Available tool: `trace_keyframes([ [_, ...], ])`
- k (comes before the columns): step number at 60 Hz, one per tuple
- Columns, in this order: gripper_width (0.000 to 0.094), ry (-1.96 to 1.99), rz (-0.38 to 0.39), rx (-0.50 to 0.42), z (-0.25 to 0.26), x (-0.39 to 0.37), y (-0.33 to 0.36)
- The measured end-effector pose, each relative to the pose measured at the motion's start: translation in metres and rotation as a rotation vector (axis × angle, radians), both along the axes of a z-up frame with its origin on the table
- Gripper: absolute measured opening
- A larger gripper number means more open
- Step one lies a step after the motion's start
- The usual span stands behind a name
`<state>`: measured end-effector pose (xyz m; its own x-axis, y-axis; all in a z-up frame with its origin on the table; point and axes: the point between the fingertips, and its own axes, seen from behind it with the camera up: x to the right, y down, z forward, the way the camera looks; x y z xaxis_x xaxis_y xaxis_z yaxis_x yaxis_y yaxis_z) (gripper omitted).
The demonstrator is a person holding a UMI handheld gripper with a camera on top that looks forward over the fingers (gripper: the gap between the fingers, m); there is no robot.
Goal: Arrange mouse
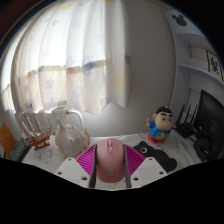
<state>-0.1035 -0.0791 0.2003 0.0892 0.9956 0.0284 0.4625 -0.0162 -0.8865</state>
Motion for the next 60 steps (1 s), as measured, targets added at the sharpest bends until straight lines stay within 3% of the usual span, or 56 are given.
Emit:
trace_keyframes([
  [13, 0.0401, -0.091, -0.095, 0.05, -0.092, -0.062, 0.173],
  [22, 0.0404, -0.168, -0.085, 0.002, -0.176, -0.073, 0.22],
  [30, 0.0449, -0.225, -0.069, -0.007, -0.217, -0.067, 0.232],
  [33, 0.0493, -0.201, -0.062, -0.025, -0.215, -0.068, 0.232],
  [39, 0.0871, -0.226, -0.05, -0.059, -0.206, -0.061, 0.227],
  [41, 0.0836, -0.223, -0.053, -0.061, -0.196, -0.057, 0.226],
  [49, 0.0849, -0.219, -0.039, -0.075, -0.135, -0.016, 0.198],
  [60, 0.085, -0.286, -0.009, -0.079, -0.065, 0.092, 0.144],
])
